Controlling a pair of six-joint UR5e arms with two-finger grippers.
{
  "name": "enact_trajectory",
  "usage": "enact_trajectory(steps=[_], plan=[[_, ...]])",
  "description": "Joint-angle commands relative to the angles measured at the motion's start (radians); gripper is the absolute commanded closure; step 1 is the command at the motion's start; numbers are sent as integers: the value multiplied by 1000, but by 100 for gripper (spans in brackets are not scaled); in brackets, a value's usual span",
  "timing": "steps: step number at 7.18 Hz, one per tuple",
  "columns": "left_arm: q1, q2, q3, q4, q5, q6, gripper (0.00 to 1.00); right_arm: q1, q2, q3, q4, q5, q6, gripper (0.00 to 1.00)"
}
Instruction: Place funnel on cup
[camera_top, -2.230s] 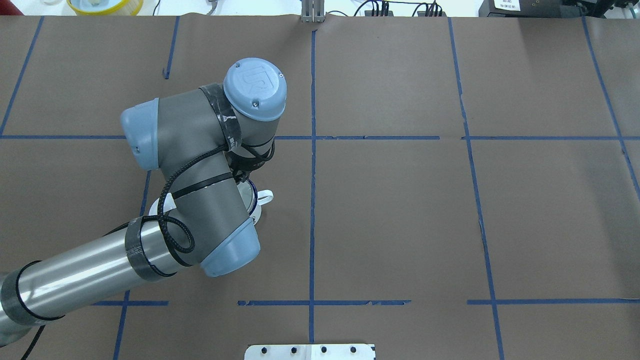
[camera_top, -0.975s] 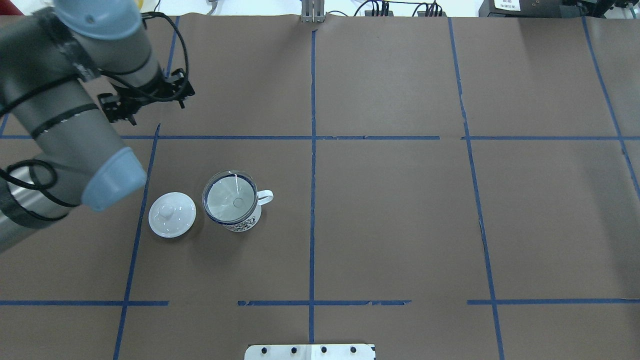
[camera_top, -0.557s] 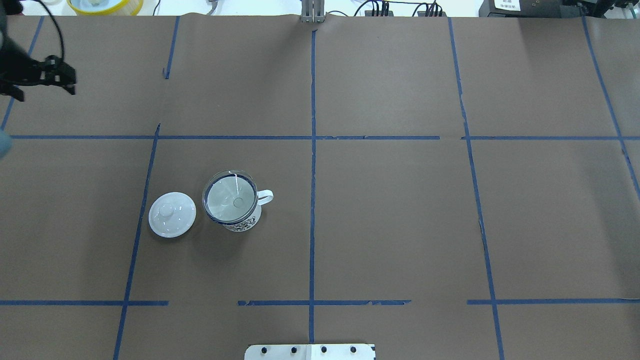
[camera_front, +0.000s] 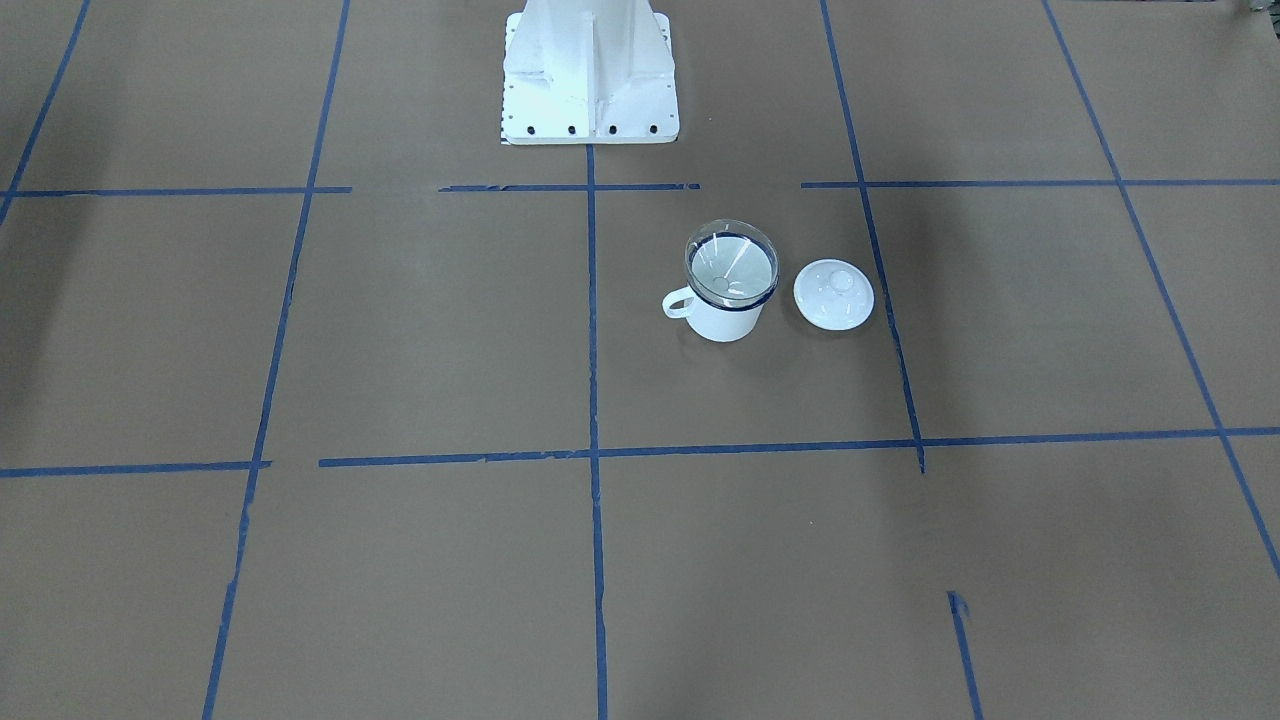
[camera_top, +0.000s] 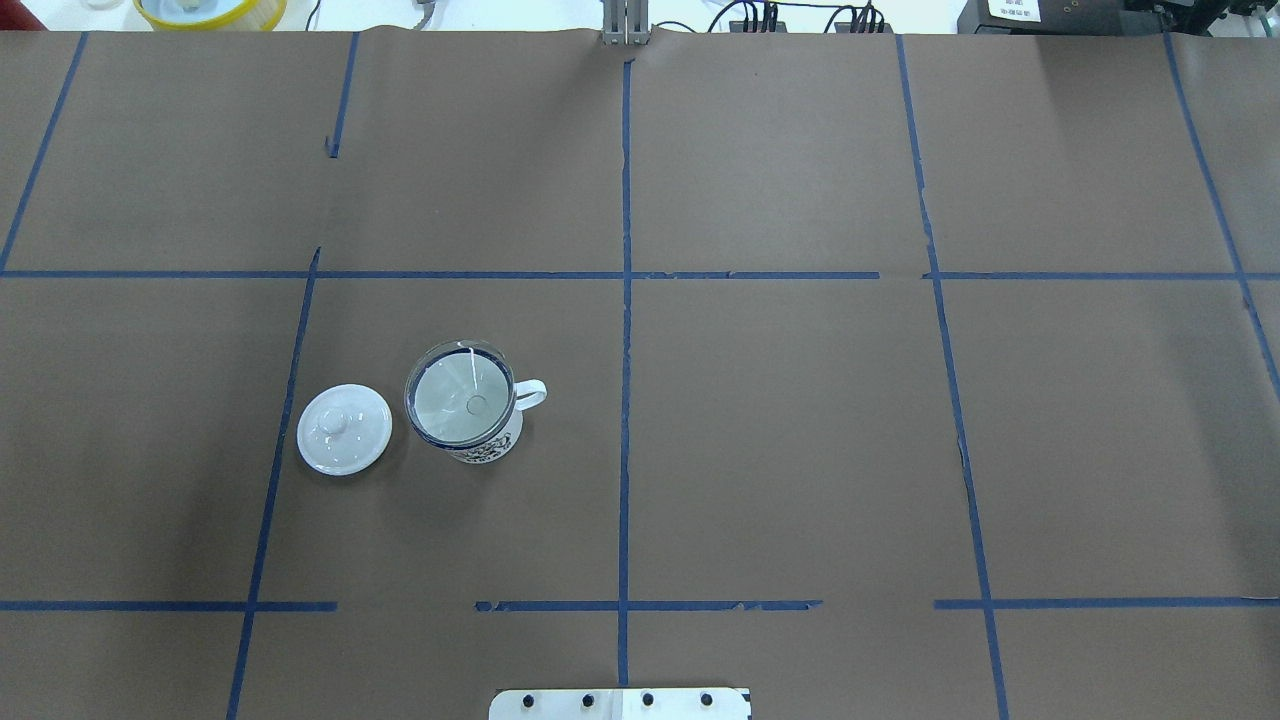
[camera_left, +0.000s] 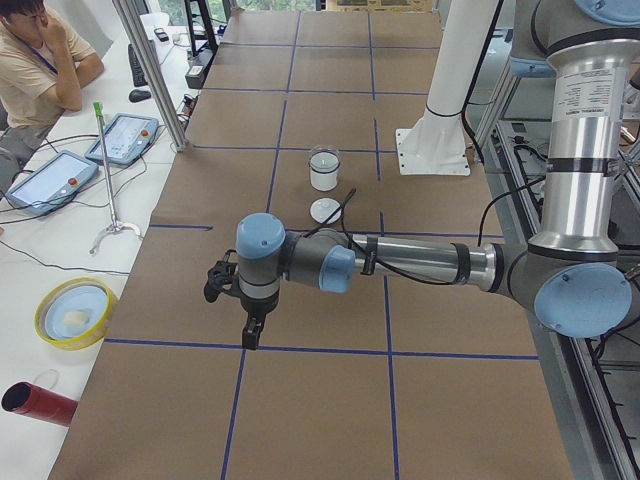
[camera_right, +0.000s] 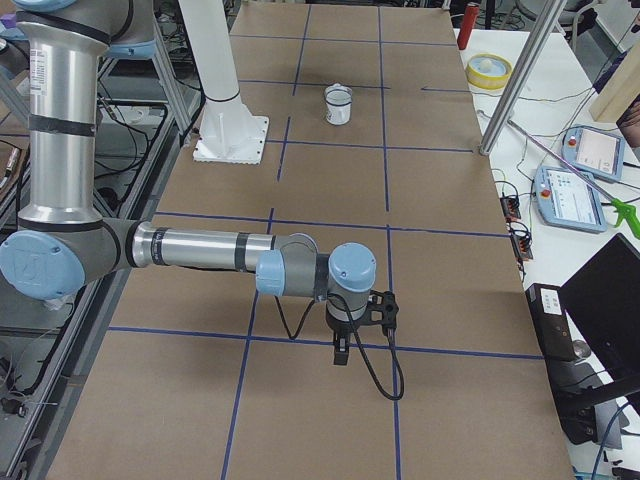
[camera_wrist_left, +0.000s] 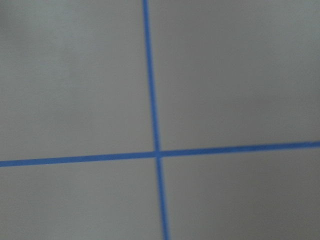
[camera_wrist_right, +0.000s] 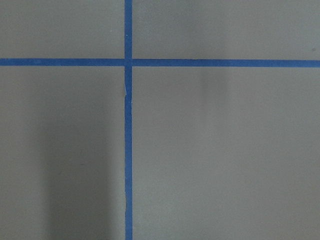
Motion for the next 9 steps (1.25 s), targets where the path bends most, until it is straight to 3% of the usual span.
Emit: enact_trajectory(steps=[1, 2, 5, 9], plan=[[-74, -35, 39, 127, -39, 95, 0, 0, 0, 0, 0, 0, 0, 0], [-77, -63, 25, 232, -78, 102, 0, 0, 0, 0, 0, 0, 0, 0], [-63, -66, 39, 227, -150, 49, 0, 0, 0, 0, 0, 0, 0, 0], [-17, -55, 63, 178, -150, 47, 0, 0, 0, -2, 0, 0, 0, 0]])
